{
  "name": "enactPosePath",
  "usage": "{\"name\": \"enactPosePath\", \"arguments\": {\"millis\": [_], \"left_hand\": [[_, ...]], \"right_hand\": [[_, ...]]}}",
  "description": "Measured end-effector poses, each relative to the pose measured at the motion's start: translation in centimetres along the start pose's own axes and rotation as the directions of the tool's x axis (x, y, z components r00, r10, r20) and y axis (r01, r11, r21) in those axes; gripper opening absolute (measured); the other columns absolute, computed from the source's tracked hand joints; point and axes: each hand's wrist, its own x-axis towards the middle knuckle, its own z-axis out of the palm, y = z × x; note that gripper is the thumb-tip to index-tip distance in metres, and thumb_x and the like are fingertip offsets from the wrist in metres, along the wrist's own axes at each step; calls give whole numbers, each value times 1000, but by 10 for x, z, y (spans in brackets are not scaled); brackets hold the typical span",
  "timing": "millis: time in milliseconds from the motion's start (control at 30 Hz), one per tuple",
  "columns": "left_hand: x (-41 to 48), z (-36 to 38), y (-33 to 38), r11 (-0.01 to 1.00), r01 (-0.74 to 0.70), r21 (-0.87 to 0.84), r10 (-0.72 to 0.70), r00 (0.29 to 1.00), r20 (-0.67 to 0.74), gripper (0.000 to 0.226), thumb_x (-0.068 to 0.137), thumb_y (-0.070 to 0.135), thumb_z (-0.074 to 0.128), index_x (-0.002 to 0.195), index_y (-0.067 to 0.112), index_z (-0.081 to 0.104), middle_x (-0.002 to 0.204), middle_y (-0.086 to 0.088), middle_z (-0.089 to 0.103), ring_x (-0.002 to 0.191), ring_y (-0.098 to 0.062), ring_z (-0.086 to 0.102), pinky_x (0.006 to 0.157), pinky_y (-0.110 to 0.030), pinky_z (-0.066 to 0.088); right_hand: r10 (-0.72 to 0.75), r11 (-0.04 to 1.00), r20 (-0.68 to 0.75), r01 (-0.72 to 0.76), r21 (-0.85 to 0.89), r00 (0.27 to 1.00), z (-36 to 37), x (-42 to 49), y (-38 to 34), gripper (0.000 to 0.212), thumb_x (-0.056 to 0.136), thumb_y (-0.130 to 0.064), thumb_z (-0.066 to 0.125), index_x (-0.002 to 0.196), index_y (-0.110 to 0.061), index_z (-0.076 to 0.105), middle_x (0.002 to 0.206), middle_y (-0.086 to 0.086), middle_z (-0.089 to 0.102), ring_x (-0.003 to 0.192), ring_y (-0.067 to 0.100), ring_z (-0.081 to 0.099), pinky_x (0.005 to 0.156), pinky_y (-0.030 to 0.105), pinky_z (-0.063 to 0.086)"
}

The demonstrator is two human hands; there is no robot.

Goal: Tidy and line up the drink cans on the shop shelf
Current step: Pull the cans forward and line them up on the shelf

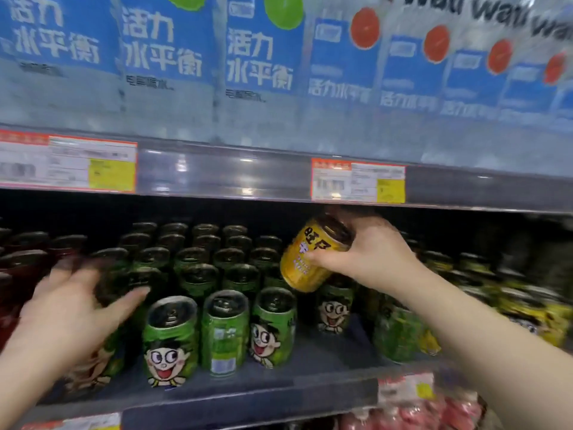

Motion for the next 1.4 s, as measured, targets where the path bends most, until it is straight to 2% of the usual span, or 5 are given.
{"name": "enactPosePath", "arguments": {"millis": [133,300,600,1000,1400], "left_hand": [[-19,-16,114,943,-250,-220,212,960,-182,51,64,58,55,103,26,62,96,-13,59,94,-35,58,85,-41,46],[-32,42,225,839,-533,-109,543,807,233,53,77,50,59,125,28,50,129,1,47,119,-20,46,101,-29,37],[-29,122,289,826,-468,315,250,804,540,77,75,60,59,138,22,33,144,-8,38,131,-29,37,106,-39,29],[-9,89,260,939,-74,-337,72,997,-16,59,67,36,76,118,20,52,123,-10,54,106,-32,57,90,-38,48],[-45,62,242,906,-144,-397,139,989,-43,71,67,34,77,129,26,46,117,2,42,84,-6,48,79,-17,33]], "right_hand": [[75,996,-22,-76,-46,997,-25,-3,46,71,65,-51,74,130,-34,50,132,-2,55,121,20,50,89,22,38],[102,990,45,-97,-103,994,-35,-7,85,82,64,-57,71,136,-29,45,138,2,50,124,21,48,100,30,42],[52,989,82,-40,-139,995,-41,-6,120,84,67,-58,68,140,-30,38,141,0,45,127,18,44,101,27,39],[59,994,196,-40,-99,979,-24,26,119,81,72,-62,63,142,-35,31,151,-2,31,138,21,31,107,29,32],[28,957,477,114,-267,879,19,17,129,72,74,-55,63,138,-32,39,145,0,41,128,22,44,100,30,42]]}}
